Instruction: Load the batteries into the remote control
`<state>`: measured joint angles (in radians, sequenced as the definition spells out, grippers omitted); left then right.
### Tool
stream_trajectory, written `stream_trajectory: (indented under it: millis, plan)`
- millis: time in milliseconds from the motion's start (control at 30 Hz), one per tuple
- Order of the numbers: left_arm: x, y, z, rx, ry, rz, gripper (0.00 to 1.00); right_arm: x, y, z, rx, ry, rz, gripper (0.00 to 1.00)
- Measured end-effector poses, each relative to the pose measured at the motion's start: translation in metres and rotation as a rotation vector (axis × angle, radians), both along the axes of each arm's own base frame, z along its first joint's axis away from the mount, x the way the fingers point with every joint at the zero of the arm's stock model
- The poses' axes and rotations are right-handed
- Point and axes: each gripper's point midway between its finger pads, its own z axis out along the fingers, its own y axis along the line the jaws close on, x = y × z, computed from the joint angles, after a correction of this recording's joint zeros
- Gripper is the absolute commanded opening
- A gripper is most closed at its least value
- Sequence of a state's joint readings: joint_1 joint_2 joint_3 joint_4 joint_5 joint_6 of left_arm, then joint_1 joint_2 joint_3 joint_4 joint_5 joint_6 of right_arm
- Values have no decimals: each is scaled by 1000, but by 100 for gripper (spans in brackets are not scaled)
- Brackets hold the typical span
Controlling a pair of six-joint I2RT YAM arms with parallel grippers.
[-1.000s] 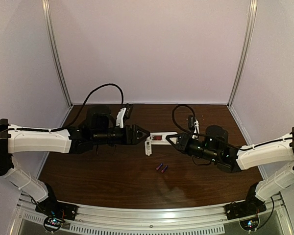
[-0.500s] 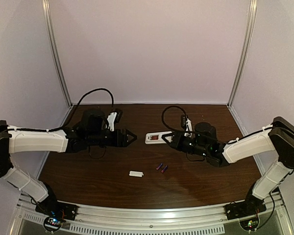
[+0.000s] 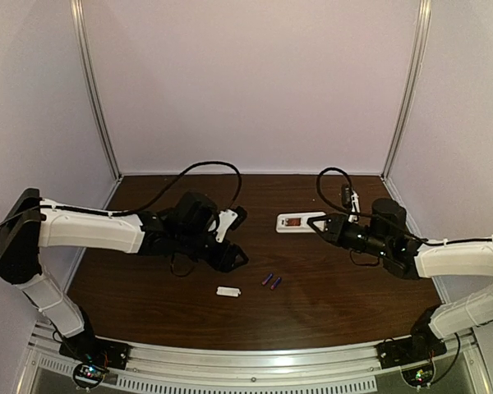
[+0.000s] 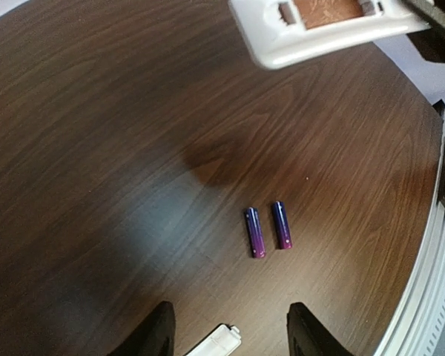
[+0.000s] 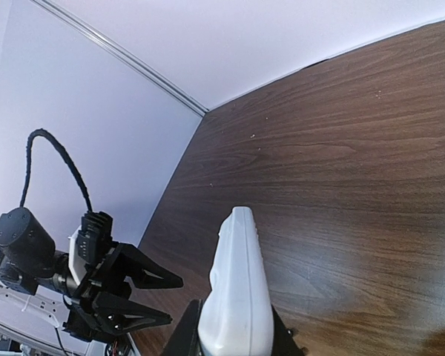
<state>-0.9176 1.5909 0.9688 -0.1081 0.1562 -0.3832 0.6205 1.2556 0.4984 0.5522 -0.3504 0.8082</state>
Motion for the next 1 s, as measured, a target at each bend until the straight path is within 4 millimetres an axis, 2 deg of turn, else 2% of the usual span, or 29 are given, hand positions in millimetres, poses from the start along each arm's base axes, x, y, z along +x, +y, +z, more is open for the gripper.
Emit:
stream_trajectory:
  millis: [100, 233, 367, 633, 867, 1000]
  plan:
    - [-5, -13, -16, 50, 12, -42, 47, -11, -14, -1, -2, -1, 13, 0]
    - [-7, -17, -27, 77, 24, -66, 47, -26, -22, 4, -7, -25, 51, 0]
    - [-7, -21, -28, 82, 22, -87, 45, -40, -26, 15, -17, -70, 84, 0]
    - [-7, -32, -30, 103, 12, -123, 42, -65, -36, 49, -33, -221, 131, 0]
    - [-7, -34, -43, 136, 25, -139, 42, -83, -39, 53, -80, -283, 184, 0]
    - [-6, -36, -40, 138, 19, -150, 41, -87, -40, 47, -114, -288, 202, 0]
